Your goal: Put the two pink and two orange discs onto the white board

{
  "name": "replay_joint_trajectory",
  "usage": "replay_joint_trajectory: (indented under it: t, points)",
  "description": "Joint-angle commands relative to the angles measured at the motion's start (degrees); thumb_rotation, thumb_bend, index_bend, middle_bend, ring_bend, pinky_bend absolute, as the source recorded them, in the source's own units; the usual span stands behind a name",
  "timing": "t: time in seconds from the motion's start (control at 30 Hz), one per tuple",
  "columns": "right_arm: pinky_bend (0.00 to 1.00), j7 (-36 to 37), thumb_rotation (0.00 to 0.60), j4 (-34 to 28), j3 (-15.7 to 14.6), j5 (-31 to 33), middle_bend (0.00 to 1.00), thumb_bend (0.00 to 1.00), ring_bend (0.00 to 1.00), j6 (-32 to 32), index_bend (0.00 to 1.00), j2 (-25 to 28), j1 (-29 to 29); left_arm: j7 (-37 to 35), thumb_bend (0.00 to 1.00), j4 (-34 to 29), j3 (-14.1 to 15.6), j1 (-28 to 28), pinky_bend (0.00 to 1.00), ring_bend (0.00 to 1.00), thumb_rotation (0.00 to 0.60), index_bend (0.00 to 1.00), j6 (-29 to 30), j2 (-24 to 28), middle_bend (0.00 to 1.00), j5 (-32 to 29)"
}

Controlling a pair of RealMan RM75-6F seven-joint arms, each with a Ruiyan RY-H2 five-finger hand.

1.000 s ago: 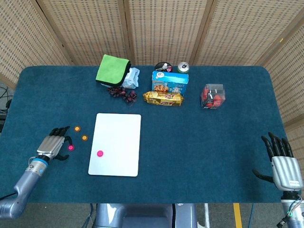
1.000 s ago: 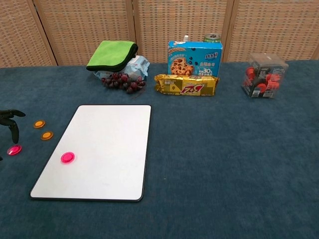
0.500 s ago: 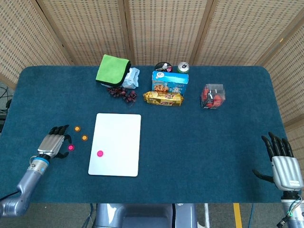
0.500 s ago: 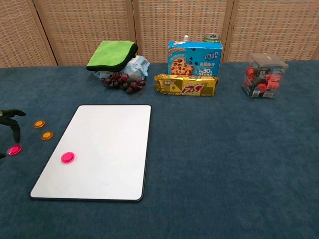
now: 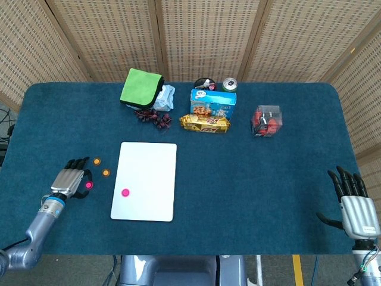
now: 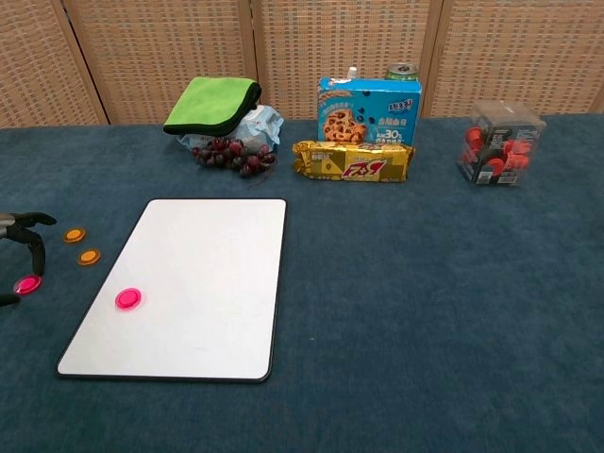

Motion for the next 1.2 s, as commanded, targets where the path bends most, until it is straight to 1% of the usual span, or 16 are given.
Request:
replay_joint_trajectory:
  t: [0.03,0.1,0.17,0.4,0.5,0.7,0.77,0.87,1.0,1.2]
  points:
    - [0.0,0.05,0.6,-0.01,0.0,0.02,0.0,0.0,0.0,-0.04,0.0,0.01,0.01,0.36,0.32,0.18,-0.06,0.06,0.0,0.0,0.6,0.51,0.08,-0.19,0.0,-0.41]
    - [0.0,0.04,0.6,-0.02,0.01,0.03,0.0,0.0,0.0,-0.04,0.0,0.03,0.02,0.58,0.32,0.23,-0.09,0.06,0.0,0.0,0.6,0.55,0.0,-0.24,0.0,-0.71]
    - [0.0,0.02,0.6,-0.03,0.02,0.05,0.0,0.0,0.0,-0.04,0.0,0.03,0.02,0.71,0.32,0.17,-0.18,0.03,0.0,0.0,0.6,0.56,-0.08,-0.17,0.0,-0.9]
    - [0.0,-0.03,0.6,-0.1,0.01,0.11,0.0,0.0,0.0,-0.1,0.0,0.06,0.02,1.21,0.33,-1.14,-0.6,-0.1,0.0,0.0,0.6,0.56,0.5,0.68,0.0,-0.86]
    - [0.0,-0.03,0.6,-0.15,-0.01,0.12,0.0,0.0,0.0,-0.14,0.0,0.09,0.03,1.39,0.33,-3.41,-1.24,-0.41,0.0,0.0,0.6,0.56,1.28,1.92,0.0,-0.4]
    - [0.0,0.07,0.6,-0.15,-0.02,0.09,0.0,0.0,0.0,-0.15,0.0,0.12,0.04,3.7,0.32,-10.98,-2.9,-2.15,0.0,0.0,0.6,0.56,3.09,4.89,0.0,1.28]
    - [0.0,0.07,0.6,-0.16,-0.03,0.11,0.0,0.0,0.0,-0.19,0.0,0.14,0.04,4.73,0.32,-13.45,-3.93,-3.19,0.0,0.0,0.6,0.56,3.5,5.28,0.0,1.48]
    - [0.0,0.05,0.6,-0.23,-0.03,0.26,0.0,0.0,0.0,-0.29,0.0,0.18,0.04,6.64,0.32,-16.13,-5.62,-5.25,0.0,0.0,0.6,0.56,3.11,4.88,0.0,0.11]
    - [0.0,0.34,0.6,-0.22,-0.05,0.15,0.0,0.0,0.0,-0.34,0.0,0.27,0.07,8.87,0.33,-18.27,-7.28,-8.18,0.0,0.0,0.6,0.56,1.73,2.66,0.0,-3.49]
    - [0.0,0.68,0.6,-0.07,-0.08,0.16,0.0,0.0,0.0,-0.53,0.0,0.32,0.14,12.29,0.32,-19.48,-7.46,-11.33,0.0,0.0,0.6,0.56,0.88,-0.7,0.0,-6.92]
